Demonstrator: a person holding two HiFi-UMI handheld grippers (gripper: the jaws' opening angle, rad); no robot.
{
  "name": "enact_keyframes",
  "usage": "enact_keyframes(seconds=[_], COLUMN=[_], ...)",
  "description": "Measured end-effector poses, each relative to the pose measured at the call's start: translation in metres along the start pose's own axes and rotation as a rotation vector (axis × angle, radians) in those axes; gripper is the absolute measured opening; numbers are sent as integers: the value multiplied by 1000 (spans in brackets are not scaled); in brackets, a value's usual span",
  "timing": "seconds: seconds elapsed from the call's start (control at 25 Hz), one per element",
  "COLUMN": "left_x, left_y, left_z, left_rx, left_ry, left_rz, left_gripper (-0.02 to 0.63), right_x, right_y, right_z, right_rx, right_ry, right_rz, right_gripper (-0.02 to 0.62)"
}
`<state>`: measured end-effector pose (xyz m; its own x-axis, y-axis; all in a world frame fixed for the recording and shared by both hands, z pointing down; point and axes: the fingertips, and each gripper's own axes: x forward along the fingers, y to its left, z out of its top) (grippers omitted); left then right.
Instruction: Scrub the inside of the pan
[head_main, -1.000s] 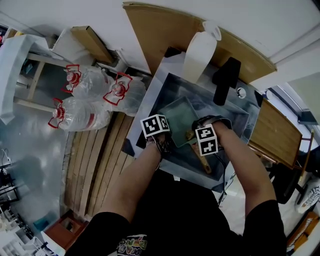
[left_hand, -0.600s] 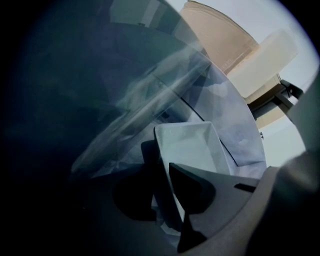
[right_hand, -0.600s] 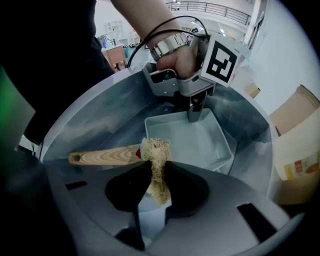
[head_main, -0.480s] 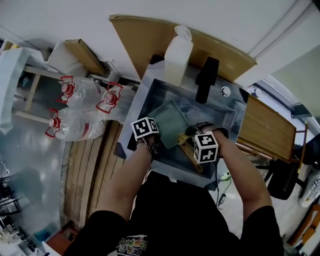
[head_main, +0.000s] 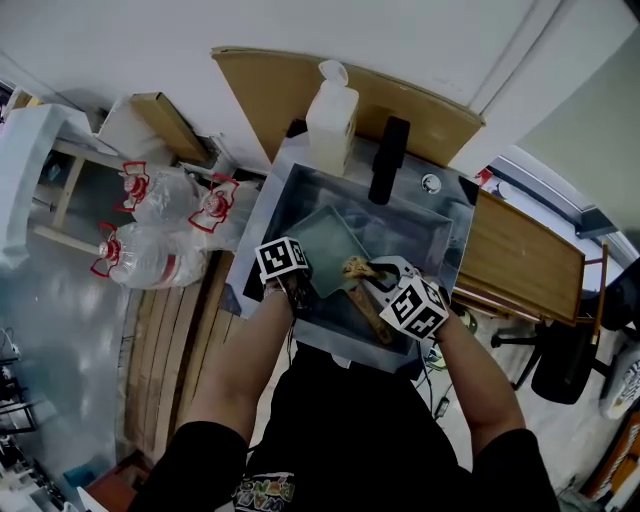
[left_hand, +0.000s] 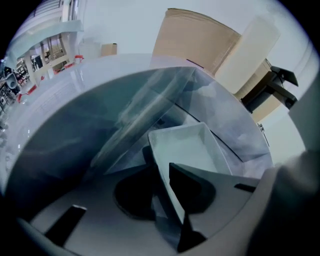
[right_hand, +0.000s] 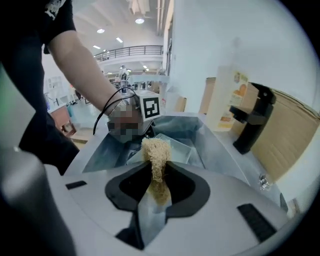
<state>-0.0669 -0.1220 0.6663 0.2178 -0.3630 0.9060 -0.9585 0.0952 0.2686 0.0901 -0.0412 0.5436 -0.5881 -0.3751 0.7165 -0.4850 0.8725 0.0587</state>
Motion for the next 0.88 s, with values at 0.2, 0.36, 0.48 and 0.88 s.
enact_keyframes(seconds=[0.2, 0.36, 0.48, 0.88], left_x=[-17, -36, -60, -191], left_y=[-8, -15, -28, -86], left_z=[5, 13, 17, 26], left_rx=[25, 27, 31, 126], left_ry=[-25, -64, -117, -482], left_rz=[-5, -27, -72, -310], left_gripper=[78, 78, 69, 9], right_x=[-25, -47, -64, -109], right_y=[-9, -19, -26, -31], right_z=[9, 16, 22, 40], right_rx=[112, 190, 256, 371], right_ry=[-92, -173, -245, -409], right_rz=[-63, -105, -141, -153], right_gripper=[97, 97, 97, 97])
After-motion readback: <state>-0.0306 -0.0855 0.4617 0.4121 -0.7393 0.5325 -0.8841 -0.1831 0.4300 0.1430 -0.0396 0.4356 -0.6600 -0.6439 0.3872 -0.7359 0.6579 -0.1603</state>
